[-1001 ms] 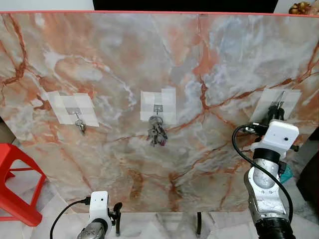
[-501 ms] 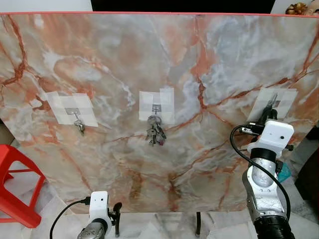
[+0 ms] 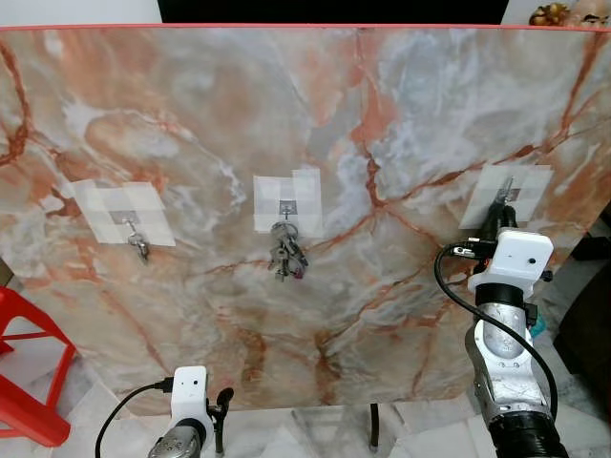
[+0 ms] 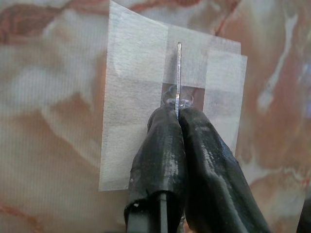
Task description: Hang keys on a hook
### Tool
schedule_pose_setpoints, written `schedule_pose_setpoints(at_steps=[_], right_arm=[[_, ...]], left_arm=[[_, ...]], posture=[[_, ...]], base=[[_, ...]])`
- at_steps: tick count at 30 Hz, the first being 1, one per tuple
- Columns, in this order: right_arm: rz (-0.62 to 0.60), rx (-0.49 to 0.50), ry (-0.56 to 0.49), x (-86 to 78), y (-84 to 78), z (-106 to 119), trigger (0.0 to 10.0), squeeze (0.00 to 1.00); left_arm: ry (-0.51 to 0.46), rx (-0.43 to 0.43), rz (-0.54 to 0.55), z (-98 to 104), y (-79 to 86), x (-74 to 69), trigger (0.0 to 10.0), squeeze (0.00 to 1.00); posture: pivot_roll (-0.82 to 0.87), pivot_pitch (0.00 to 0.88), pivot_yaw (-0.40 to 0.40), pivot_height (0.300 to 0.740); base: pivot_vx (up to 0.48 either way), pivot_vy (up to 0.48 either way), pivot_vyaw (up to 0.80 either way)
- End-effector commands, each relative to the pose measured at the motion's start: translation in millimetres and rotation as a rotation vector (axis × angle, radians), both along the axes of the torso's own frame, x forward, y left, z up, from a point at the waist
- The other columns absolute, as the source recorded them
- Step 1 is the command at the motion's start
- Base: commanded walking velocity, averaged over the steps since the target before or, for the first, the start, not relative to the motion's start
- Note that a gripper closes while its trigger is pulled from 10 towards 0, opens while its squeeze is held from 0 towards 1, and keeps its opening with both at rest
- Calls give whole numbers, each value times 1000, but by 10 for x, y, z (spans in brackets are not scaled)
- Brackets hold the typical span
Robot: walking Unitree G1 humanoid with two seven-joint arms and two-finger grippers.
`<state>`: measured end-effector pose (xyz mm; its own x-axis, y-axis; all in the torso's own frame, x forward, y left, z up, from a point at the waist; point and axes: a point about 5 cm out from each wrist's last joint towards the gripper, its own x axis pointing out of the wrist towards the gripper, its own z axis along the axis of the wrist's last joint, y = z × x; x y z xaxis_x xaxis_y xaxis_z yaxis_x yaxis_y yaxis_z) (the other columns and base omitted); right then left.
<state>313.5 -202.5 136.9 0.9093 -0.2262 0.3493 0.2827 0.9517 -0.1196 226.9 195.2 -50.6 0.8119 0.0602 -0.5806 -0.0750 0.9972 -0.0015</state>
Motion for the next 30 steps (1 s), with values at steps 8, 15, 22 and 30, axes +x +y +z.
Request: schedule_pose_setpoints(at_steps=[8, 15, 22, 30], right_arm=[[-73, -18, -40, -15, 2, 61, 10000, 0], [3, 19, -29, -22, 64, 7, 10000, 0], [-54, -3, -66, -62, 42, 43, 10000, 0], [-171, 44, -104, -145, -113, 62, 10000, 0]], left_arm=[[6, 1, 4, -12, 12, -21, 10000, 0], [5, 1, 2, -12, 12, -21, 10000, 0], [3, 2, 3, -10, 18, -21, 10000, 0], [3, 2, -1, -10, 17, -22, 10000, 0]], posture=[[-6, 0, -38, 740], [-7, 0, -36, 740], [-4, 0, -35, 740], [-7, 0, -32, 740]], base=[[0, 0, 0], [0, 0, 0], [0, 0, 0], [0, 0, 0]])
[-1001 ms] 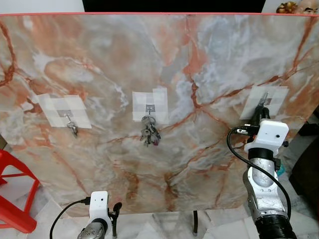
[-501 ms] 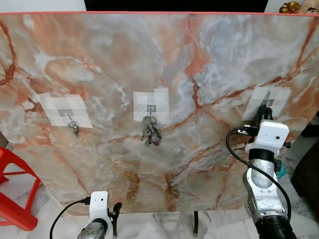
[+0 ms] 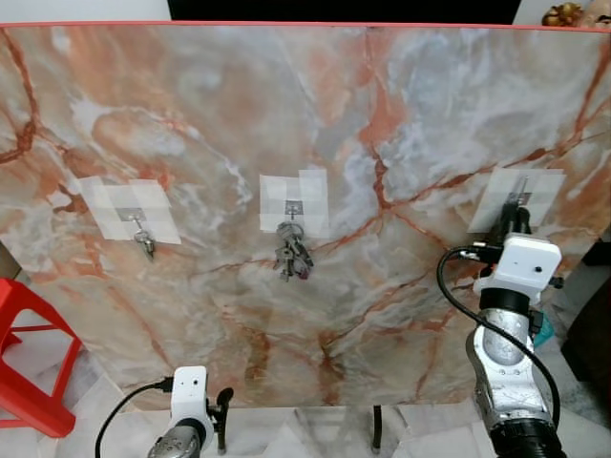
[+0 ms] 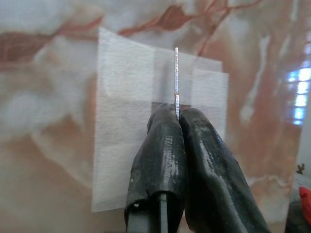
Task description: Hang keys on a hook
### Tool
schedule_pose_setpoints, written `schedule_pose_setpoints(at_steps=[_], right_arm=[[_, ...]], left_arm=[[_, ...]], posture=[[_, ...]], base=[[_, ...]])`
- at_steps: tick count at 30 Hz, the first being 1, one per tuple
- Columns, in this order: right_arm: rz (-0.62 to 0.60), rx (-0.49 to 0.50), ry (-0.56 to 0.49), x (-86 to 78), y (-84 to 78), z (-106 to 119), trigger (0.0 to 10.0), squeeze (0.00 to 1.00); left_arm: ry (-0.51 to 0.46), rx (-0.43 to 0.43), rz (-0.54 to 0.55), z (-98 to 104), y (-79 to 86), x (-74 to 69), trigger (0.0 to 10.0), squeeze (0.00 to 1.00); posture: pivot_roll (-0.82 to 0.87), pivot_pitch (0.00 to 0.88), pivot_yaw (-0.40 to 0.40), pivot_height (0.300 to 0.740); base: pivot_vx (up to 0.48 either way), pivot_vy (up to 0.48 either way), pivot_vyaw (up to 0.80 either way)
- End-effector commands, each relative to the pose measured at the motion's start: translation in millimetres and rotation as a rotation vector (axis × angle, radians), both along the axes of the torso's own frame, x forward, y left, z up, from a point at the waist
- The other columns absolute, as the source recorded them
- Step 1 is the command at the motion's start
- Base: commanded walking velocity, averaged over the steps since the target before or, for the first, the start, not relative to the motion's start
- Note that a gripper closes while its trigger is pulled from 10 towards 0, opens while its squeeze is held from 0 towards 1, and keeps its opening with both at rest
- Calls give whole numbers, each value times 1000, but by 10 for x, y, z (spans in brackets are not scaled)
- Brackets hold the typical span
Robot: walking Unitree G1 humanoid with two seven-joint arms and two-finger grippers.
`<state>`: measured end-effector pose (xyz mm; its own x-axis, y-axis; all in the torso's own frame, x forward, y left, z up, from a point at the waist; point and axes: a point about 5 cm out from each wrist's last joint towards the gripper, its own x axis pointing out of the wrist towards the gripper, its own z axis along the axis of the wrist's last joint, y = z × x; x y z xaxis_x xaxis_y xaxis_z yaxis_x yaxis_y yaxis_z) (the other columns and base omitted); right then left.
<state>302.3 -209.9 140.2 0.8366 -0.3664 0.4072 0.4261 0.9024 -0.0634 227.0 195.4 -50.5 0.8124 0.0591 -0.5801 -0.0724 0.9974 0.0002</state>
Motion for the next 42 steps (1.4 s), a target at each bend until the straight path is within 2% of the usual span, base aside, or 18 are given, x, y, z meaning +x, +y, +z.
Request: schedule_pose_setpoints(at_steps=[1, 6, 11, 21, 29, 32, 42], right_arm=[[-28, 24, -22, -45, -36, 9, 10000, 0], [-8, 27, 0, -63, 25, -42, 10000, 0], [67, 16, 56, -23, 130, -126, 10000, 0], [27, -36, 3, -5, 56, 9, 10000, 0], [26, -49, 12, 8, 46, 2, 10000, 0], [52, -85, 13, 20, 83, 15, 10000, 0], [70, -79, 47, -15, 115, -63, 10000, 0]], left_arm=[[3, 0, 2, -12, 17, -24, 10000, 0], [4, 0, 2, -12, 16, -24, 10000, 0], [5, 1, -1, -12, 11, -22, 10000, 0], [4, 0, 0, -12, 15, -22, 10000, 0], [4, 1, 1, -10, 20, -22, 10000, 0], [5, 2, 2, -12, 25, -26, 10000, 0], [5, 4, 0, -12, 26, -27, 10000, 0]], posture=[[-6, 0, -32, 740], [-6, 0, -31, 740], [-7, 0, -32, 740], [-5, 0, -32, 740], [-4, 0, -31, 740], [-3, 0, -32, 740], [-3, 0, -32, 740]], base=[[0, 0, 0], [0, 0, 0], [0, 0, 0], [0, 0, 0], [0, 0, 0], [0, 0, 0], [0, 0, 0]])
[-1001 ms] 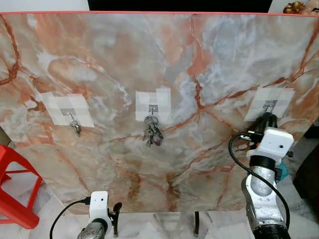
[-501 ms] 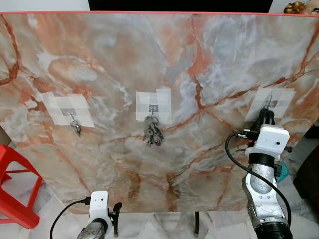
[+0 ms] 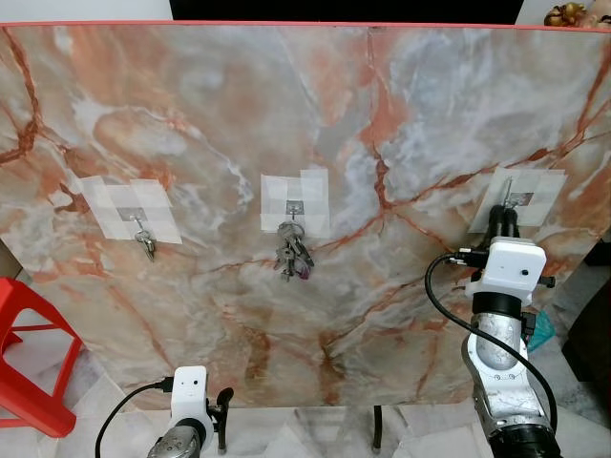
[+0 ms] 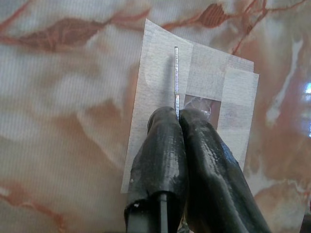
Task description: Hang keys on a hook
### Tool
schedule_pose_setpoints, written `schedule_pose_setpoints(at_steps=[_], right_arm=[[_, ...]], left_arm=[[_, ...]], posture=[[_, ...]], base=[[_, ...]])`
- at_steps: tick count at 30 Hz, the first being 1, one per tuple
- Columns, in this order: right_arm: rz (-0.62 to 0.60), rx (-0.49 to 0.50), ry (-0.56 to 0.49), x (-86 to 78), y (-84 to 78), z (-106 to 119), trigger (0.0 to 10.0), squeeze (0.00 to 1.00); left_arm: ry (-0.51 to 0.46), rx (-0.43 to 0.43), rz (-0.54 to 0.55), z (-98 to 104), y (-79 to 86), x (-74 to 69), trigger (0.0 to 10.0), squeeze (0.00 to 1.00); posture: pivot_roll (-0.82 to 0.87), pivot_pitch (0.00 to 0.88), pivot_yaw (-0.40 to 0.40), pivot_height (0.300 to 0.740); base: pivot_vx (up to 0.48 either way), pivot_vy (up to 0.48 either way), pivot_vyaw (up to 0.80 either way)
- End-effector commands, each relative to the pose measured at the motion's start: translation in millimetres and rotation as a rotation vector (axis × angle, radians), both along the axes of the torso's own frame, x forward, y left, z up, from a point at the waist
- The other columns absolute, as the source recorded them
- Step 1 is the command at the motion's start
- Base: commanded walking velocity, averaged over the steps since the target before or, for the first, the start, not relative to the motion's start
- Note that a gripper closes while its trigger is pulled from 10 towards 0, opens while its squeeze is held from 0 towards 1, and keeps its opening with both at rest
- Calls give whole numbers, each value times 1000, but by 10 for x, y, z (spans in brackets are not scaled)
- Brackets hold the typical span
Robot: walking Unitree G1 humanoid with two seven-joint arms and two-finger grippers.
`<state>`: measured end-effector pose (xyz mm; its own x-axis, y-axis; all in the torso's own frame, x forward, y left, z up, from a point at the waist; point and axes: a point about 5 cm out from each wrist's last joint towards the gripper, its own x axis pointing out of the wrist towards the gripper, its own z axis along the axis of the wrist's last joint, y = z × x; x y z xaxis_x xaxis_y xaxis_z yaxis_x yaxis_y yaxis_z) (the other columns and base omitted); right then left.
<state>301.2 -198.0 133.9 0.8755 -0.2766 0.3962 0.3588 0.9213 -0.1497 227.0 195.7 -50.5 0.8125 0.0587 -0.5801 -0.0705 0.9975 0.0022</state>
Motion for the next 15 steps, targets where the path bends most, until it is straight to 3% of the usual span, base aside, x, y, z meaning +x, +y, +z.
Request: schedule_pose_setpoints(at_steps=[1, 3, 4, 5, 6, 15], right_arm=[[2, -2, 4, -6, -3, 2, 10000, 0], [13, 1, 2, -9, 6, 5, 10000, 0], [15, -3, -1, -15, 12, 9, 10000, 808], [16, -6, -3, -19, 17, 11, 10000, 808], [18, -5, -6, -24, 22, 13, 10000, 1000], [91, -50, -2, -180, 145, -10, 10000, 1000]], left_arm=[[5, 2, 2, -14, 23, -28, 10000, 0], [6, 3, 1, -15, 21, -29, 10000, 0], [6, 3, 1, -15, 20, -30, 10000, 0], [6, 3, 0, -16, 19, -30, 10000, 0], [6, 3, 1, -16, 18, -30, 10000, 0], [7, 2, 3, -20, 17, -37, 10000, 0]], posture=[[-3, 0, -32, 740], [-6, 0, -32, 740], [-5, 0, -33, 740], [-5, 0, -33, 740], [-4, 0, -33, 740], [-3, 0, -39, 740]], base=[[0, 0, 0], [0, 0, 0], [0, 0, 0], [0, 0, 0], [0, 0, 0], [0, 0, 0]])
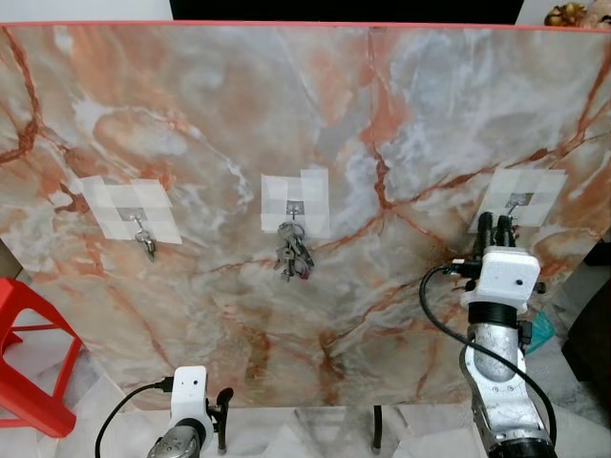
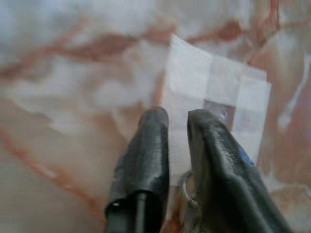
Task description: Hang keys on a hook
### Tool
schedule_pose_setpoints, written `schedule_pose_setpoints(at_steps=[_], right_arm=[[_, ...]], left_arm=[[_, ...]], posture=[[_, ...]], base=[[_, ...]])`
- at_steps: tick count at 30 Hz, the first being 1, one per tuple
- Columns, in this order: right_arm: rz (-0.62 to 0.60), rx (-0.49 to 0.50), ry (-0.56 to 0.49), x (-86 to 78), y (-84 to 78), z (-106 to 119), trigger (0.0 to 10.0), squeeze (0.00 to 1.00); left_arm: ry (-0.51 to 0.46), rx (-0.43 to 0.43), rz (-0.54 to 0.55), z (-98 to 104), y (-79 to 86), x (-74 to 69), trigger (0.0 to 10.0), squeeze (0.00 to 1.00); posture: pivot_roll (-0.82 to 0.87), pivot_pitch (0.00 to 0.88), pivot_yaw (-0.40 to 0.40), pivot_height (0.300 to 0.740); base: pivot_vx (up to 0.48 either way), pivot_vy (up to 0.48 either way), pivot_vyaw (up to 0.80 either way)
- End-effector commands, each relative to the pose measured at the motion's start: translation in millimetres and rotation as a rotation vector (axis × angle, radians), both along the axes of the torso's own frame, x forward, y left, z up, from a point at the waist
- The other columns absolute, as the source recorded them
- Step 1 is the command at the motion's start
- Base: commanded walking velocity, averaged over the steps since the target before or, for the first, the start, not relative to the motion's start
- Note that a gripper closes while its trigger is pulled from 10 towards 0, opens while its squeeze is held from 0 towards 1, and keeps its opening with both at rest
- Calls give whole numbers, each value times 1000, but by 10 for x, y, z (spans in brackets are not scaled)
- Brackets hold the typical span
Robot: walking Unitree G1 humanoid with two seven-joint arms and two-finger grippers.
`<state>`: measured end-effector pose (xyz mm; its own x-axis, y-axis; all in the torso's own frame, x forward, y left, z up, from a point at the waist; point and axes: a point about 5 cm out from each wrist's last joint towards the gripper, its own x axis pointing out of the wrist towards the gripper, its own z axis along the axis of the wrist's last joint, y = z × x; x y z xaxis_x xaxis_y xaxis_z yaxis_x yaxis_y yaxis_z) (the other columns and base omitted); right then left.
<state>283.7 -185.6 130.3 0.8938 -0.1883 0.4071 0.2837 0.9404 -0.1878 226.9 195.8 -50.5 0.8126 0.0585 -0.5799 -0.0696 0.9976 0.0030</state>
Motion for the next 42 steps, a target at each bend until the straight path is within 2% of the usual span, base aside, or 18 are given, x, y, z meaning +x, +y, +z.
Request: schedule_pose_setpoints(at_steps=[1, 5, 8, 9, 10, 11, 13, 14, 17, 22, 25, 28, 29, 30, 31, 32, 38, 42], right_arm=[[34, -41, 13, -60, 40, -9, 10000, 1000], [100, -106, 77, -197, 75, -141, 10000, 1000], [112, -94, 203, -284, 34, -354, 10000, 1000], [116, -72, 286, -296, 17, -483, 10000, 761], [118, -57, 341, -305, 8, -567, 10000, 761], [98, -6, 416, -311, -27, -699, 10000, 0], [83, 29, 458, -317, -46, -778, 10000, 0], [-48, 160, 559, -333, -158, -988, 10000, 0], [-122, 296, 711, -332, -161, -1247, 10000, 0], [-77, 328, 882, -353, -68, -1499, 10000, 0], [-75, 312, 1039, -505, -63, -1730, 10000, 0], [-86, 354, 1089, -585, -70, -1816, 10000, 0], [-89, 402, 1125, -648, -64, -1877, 10000, 0], [-113, 559, 1167, -776, -46, -1983, 10000, 0], [-113, 559, 1167, -776, -46, -1983, 10000, 0], [-136, 656, 1220, -932, -21, -2088, 10000, 0], [-143, 579, 1375, -1215, -18, -2238, 10000, 0], [-9, 408, 1410, -1208, 50, -2242, 10000, 0]], left_arm=[[7, 0, 3, -20, 16, -36, 10000, 0], [9, 0, 3, -22, 15, -38, 10000, 0], [11, 1, 2, -22, 17, -37, 10000, 0], [12, 2, 1, -22, 18, -36, 10000, 0], [13, 3, 0, -22, 19, -36, 10000, 0], [14, 4, 0, -23, 20, -35, 10000, 0], [16, 4, -1, -23, 20, -35, 10000, 0], [20, 5, -1, -26, 21, -37, 10000, 0], [23, 7, 4, -24, 31, -32, 10000, 0], [34, 10, 14, -38, 52, -57, 10000, 0], [63, 8, 16, -75, 59, -106, 10000, 0], [78, 4, 13, -93, 55, -130, 10000, 0], [94, 0, 9, -110, 49, -149, 10000, 0], [127, -13, 0, -146, 32, -192, 10000, 0], [127, -13, 0, -146, 32, -192, 10000, 0], [165, -23, -10, -189, 12, -248, 10000, 0], [228, -16, -26, -266, 0, -372, 10000, 0], [223, -73, 148, -256, 215, -418, 10000, 0]], posture=[[-3, 0, -39, 740], [-6, 0, -42, 740], [-10, 0, -42, 740], [-15, 0, -41, 740], [-15, 0, -41, 740], [-20, 0, -42, 740], [-20, 0, -42, 740], [-19, 0, -44, 740], [-15, 0, -44, 740], [-16, 0, -44, 740], [-20, 0, -43, 740], [-20, 0, -39, 740], [-24, 0, -32, 740], [-30, 0, -28, 740], [-30, 0, -28, 740], [-37, 0, -24, 740], [-12, 0, -32, 740], [-6, 0, -44, 740]], base=[[0, 0, 0], [0, 0, 0], [0, 0, 0], [0, 0, 0], [0, 0, 0], [0, 0, 0], [0, 0, 0], [0, 0, 0], [0, 0, 0], [0, 0, 0], [0, 0, 0], [0, 0, 0], [0, 0, 0], [0, 0, 0], [0, 0, 0], [0, 0, 0], [0, 0, 0], [0, 0, 0]])
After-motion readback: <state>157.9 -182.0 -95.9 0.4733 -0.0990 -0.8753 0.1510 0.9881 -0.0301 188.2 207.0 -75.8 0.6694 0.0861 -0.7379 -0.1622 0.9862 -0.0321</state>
